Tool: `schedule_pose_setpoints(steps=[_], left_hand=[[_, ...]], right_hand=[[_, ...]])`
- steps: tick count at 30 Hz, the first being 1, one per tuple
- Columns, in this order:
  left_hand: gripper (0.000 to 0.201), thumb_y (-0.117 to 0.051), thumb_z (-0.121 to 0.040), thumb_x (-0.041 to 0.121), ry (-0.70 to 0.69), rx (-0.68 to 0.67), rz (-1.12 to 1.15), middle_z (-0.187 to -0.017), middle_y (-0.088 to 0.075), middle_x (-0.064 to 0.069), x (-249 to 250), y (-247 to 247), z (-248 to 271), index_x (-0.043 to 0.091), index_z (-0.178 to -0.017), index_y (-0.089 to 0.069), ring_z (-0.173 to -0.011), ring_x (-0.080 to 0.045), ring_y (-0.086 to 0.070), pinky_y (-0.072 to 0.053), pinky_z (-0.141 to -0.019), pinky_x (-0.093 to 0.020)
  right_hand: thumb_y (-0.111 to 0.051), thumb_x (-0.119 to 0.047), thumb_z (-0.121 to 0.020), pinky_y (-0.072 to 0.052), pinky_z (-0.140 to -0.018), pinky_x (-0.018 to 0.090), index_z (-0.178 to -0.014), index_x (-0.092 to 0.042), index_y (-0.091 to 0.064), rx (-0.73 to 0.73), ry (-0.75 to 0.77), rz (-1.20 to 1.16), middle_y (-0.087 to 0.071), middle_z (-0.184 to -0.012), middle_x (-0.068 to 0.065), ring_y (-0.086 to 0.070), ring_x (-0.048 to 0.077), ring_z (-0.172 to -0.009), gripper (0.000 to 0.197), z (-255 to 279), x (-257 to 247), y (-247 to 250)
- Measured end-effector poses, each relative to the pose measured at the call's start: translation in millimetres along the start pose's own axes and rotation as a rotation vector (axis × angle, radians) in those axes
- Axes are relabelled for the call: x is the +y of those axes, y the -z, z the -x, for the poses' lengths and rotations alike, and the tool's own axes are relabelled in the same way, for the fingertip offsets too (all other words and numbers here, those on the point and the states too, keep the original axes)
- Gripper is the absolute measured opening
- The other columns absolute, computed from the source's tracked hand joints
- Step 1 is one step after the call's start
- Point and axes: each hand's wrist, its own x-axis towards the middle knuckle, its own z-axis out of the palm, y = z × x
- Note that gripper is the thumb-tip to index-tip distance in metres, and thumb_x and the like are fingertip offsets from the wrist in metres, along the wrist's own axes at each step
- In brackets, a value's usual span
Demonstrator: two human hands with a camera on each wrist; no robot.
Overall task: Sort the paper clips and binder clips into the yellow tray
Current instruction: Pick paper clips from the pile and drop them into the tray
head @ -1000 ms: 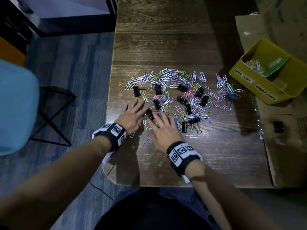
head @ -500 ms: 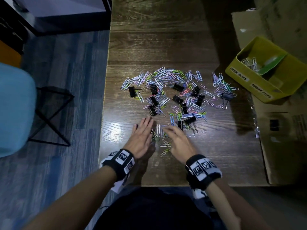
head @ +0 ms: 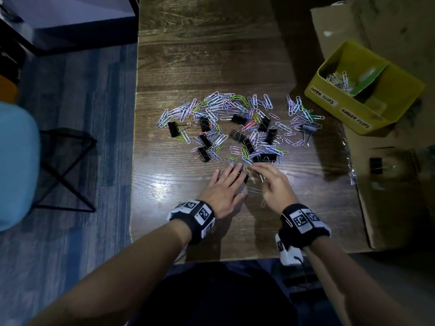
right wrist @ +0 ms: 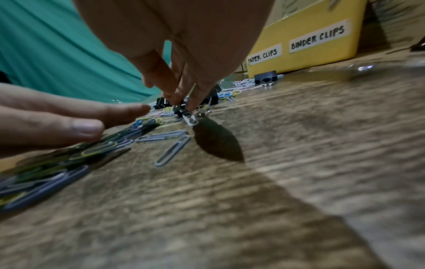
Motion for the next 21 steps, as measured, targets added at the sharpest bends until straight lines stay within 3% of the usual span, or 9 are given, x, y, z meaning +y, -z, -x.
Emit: schedule_pose_setpoints(steps=[3, 6, 8, 11, 13, 15, 17, 19, 21], left_hand=[[0.060, -0.022, -0.098, 0.044, -0.056, -0.014, -0.066, -0.156, 0.015, 0.003, -2.4, -7.4, 6.7, 0.024, -0.148, 0.006, -0.142, -0.018, 0.017, 0.009, -0.116, -0.047], [0.059, -0.021, -0.096, 0.047, -0.168, -0.008, -0.047, -0.156, 0.008, 0.006, -10.2, -14.6, 23.5, 0.026, -0.148, -0.006, -0.143, -0.016, 0.012, 0.006, -0.116, -0.045], [0.061, -0.017, -0.092, 0.052, -0.196, 0.039, 0.054, -0.155, 0.004, 0.009, -18.7, -16.2, 35.2, 0.028, -0.147, -0.011, -0.143, -0.015, 0.008, 0.006, -0.116, -0.043], [0.054, -0.031, -0.096, 0.042, -0.054, 0.244, 0.180, -0.157, -0.009, 0.004, -35.2, -17.9, 50.3, 0.029, -0.146, -0.018, -0.145, -0.016, -0.003, -0.006, -0.117, -0.047], [0.058, -0.033, -0.094, 0.036, 0.129, 0.262, 0.269, -0.157, -0.003, 0.001, -39.0, -22.7, 59.0, 0.027, -0.147, -0.013, -0.144, -0.016, 0.005, -0.006, -0.116, -0.048], [0.060, -0.026, -0.092, 0.034, 0.193, 0.215, 0.291, -0.155, 0.010, -0.002, -29.7, -28.0, 60.8, 0.023, -0.147, -0.004, -0.142, -0.018, 0.016, 0.001, -0.116, -0.048], [0.061, -0.018, -0.091, 0.036, 0.136, 0.191, 0.269, -0.152, 0.018, -0.005, -14.1, -31.8, 53.7, 0.020, -0.145, 0.006, -0.140, -0.021, 0.021, 0.005, -0.116, -0.046], [0.061, -0.017, -0.090, 0.034, 0.063, 0.199, 0.340, -0.153, 0.017, -0.005, 0.3, -30.0, 41.3, 0.021, -0.144, 0.008, -0.141, -0.019, 0.021, 0.006, -0.116, -0.042], [0.063, -0.027, -0.092, 0.021, 0.008, 0.209, 0.445, -0.155, 0.013, -0.003, 9.1, -23.3, 32.9, 0.024, -0.145, 0.007, -0.142, -0.015, 0.018, 0.006, -0.117, -0.039]], right_hand=[[-0.043, 0.020, -0.068, -0.031, -0.098, 0.005, -0.113, -0.013, -0.066, 0.049, 0.034, 0.047, -0.060, -0.114, 0.001, -0.049, 0.001, -0.105, 0.061, 15.5, 9.7, 0.8], [-0.052, 0.007, -0.071, -0.045, -0.092, 0.027, -0.106, -0.019, -0.067, 0.087, -0.020, 0.178, -0.059, -0.103, 0.003, -0.055, 0.017, -0.100, 0.046, 34.9, 19.3, -4.5], [-0.057, -0.002, -0.074, -0.047, -0.090, 0.037, -0.106, -0.017, -0.067, 0.064, -0.116, 0.311, -0.057, -0.103, 0.006, -0.052, 0.025, -0.101, 0.036, 45.7, 22.8, -9.3], [-0.056, -0.015, -0.077, -0.048, -0.086, 0.041, -0.101, -0.014, -0.067, -0.009, -0.140, 0.387, -0.055, -0.105, 0.007, -0.049, 0.026, -0.101, 0.026, 53.8, 20.9, -15.1], [-0.055, -0.021, -0.076, -0.049, -0.087, 0.042, -0.103, -0.020, -0.065, -0.081, -0.081, 0.363, -0.054, -0.108, 0.003, -0.050, 0.025, -0.102, 0.028, 53.1, 14.7, -19.9], [-0.056, -0.026, -0.077, -0.048, -0.089, 0.041, -0.110, -0.024, -0.062, -0.149, -0.032, 0.358, -0.053, -0.112, 0.000, -0.049, 0.024, -0.105, 0.033, 48.7, 6.8, -22.8], [-0.062, -0.030, -0.079, -0.046, -0.094, 0.041, -0.122, -0.022, -0.056, -0.158, -0.018, 0.331, -0.051, -0.119, 0.002, -0.047, 0.024, -0.111, 0.044, 43.0, -1.5, -22.4], [-0.069, -0.042, -0.076, -0.040, -0.103, 0.039, -0.139, -0.019, -0.040, -0.179, -0.056, 0.331, -0.045, -0.130, 0.005, -0.041, 0.025, -0.120, 0.073, 37.5, -7.2, -21.1], [-0.073, -0.055, -0.066, -0.033, -0.106, 0.039, -0.148, -0.015, -0.020, -0.246, -0.110, 0.397, -0.036, -0.138, 0.010, -0.034, 0.027, -0.127, 0.106, 33.0, -11.8, -24.0]])
